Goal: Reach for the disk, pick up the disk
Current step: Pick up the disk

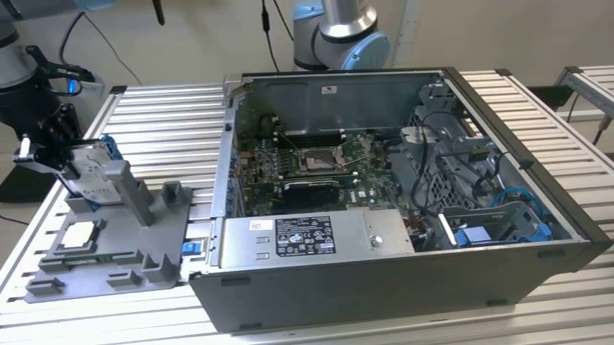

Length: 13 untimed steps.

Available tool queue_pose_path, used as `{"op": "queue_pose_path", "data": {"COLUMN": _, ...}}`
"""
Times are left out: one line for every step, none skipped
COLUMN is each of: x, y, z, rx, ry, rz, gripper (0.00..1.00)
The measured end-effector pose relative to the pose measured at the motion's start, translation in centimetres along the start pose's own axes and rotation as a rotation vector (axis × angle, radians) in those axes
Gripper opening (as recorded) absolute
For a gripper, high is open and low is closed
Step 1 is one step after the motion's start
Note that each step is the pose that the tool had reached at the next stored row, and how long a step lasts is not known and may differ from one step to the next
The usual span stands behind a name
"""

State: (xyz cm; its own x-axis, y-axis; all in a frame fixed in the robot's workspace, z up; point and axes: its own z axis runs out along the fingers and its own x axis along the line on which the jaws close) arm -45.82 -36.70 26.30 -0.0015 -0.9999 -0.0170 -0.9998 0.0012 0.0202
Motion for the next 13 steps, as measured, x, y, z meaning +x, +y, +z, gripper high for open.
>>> {"op": "queue_pose_path", "data": {"x": 0.00, "y": 0.00, "z": 0.00, "rx": 0.0000, "ry": 0.0000, "rz": 0.000, "gripper": 0.00}}
{"op": "queue_pose_path", "data": {"x": 0.00, "y": 0.00, "z": 0.00, "rx": 0.0000, "ry": 0.0000, "rz": 0.000, "gripper": 0.00}}
{"op": "queue_pose_path", "data": {"x": 0.00, "y": 0.00, "z": 0.00, "rx": -0.0001, "ry": 0.0000, "rz": 0.000, "gripper": 0.00}}
{"op": "queue_pose_path", "data": {"x": 0.00, "y": 0.00, "z": 0.00, "rx": -0.0001, "ry": 0.0000, "rz": 0.000, "gripper": 0.00}}
{"op": "queue_pose_path", "data": {"x": 0.00, "y": 0.00, "z": 0.00, "rx": 0.0000, "ry": 0.0000, "rz": 0.000, "gripper": 0.00}}
{"op": "queue_pose_path", "data": {"x": 0.00, "y": 0.00, "z": 0.00, "rx": 0.0000, "ry": -0.0001, "rz": 0.000, "gripper": 0.00}}
{"op": "queue_pose_path", "data": {"x": 0.00, "y": 0.00, "z": 0.00, "rx": 0.0000, "ry": -0.0001, "rz": 0.000, "gripper": 0.00}}
{"op": "queue_pose_path", "data": {"x": 0.00, "y": 0.00, "z": 0.00, "rx": 0.0000, "ry": -0.0003, "rz": 0.000, "gripper": 0.00}}
{"op": "queue_pose_path", "data": {"x": 0.00, "y": 0.00, "z": -0.01, "rx": -0.0002, "ry": -0.0028, "rz": 0.000, "gripper": 0.00}}
{"op": "queue_pose_path", "data": {"x": 0.00, "y": 0.00, "z": -0.01, "rx": -0.0003, "ry": -0.0062, "rz": 0.000, "gripper": 0.00}}
{"op": "queue_pose_path", "data": {"x": 0.00, "y": 0.00, "z": -0.01, "rx": -0.0002, "ry": -0.0062, "rz": 0.000, "gripper": 0.00}}
{"op": "queue_pose_path", "data": {"x": 0.00, "y": 0.00, "z": -0.01, "rx": -0.0001, "ry": -0.0063, "rz": 0.000, "gripper": 0.00}}
{"op": "queue_pose_path", "data": {"x": 0.00, "y": 0.00, "z": 0.00, "rx": -0.0001, "ry": -0.0062, "rz": 0.000, "gripper": 0.00}}
